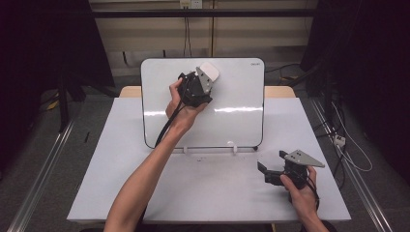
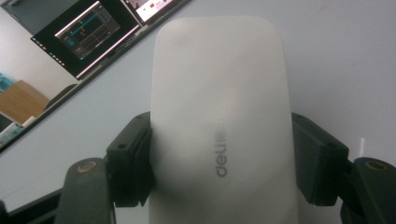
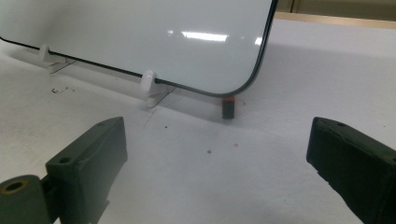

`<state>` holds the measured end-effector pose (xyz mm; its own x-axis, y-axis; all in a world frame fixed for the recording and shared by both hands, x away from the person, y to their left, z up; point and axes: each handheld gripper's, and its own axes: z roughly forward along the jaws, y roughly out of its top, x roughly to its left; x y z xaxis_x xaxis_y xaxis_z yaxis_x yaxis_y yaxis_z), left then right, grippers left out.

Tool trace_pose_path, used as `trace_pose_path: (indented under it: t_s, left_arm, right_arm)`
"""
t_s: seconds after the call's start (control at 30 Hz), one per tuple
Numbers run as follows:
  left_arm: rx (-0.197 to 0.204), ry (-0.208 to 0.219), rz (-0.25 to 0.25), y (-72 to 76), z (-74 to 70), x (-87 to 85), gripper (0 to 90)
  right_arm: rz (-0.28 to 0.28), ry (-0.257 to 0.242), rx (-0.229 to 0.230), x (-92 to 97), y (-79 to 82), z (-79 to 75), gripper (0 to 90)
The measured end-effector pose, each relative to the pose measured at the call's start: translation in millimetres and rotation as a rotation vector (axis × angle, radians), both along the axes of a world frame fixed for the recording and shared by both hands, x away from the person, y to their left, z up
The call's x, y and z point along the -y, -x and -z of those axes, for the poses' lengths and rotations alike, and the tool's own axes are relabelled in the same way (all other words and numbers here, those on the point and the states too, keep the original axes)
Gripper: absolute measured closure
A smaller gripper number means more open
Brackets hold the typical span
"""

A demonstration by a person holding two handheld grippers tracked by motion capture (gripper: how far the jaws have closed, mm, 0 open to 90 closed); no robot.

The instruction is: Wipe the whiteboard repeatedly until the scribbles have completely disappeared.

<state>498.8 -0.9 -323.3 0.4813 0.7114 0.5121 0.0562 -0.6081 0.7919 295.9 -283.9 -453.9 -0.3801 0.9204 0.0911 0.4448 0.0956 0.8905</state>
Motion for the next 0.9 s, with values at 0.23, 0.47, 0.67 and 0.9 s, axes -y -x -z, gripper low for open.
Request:
trace_pose_path:
  t_s: [0.23,0.47,0.67,0.9]
  left_arm:
    - [0.013,-0.023,0.000,-1.1,-1.5,16.3,31.2]
    - [0.008,-0.056,0.051,0.7,1.8,41.4,31.3]
    - [-0.004,-0.134,0.135,11.6,12.7,67.2,31.3]
    - [0.007,-0.184,0.181,23.1,22.2,79.6,31.3]
  right_arm:
    - [-0.004,-0.003,-0.004,-0.4,-1.5,0.4,5.2]
    - [0.000,-0.007,0.001,0.2,-1.2,0.0,5.2]
    - [-0.002,-0.008,0.001,0.9,-0.6,-0.1,5.2]
    - [-0.007,-0.005,-0.001,0.6,-0.3,-0.2,5.2]
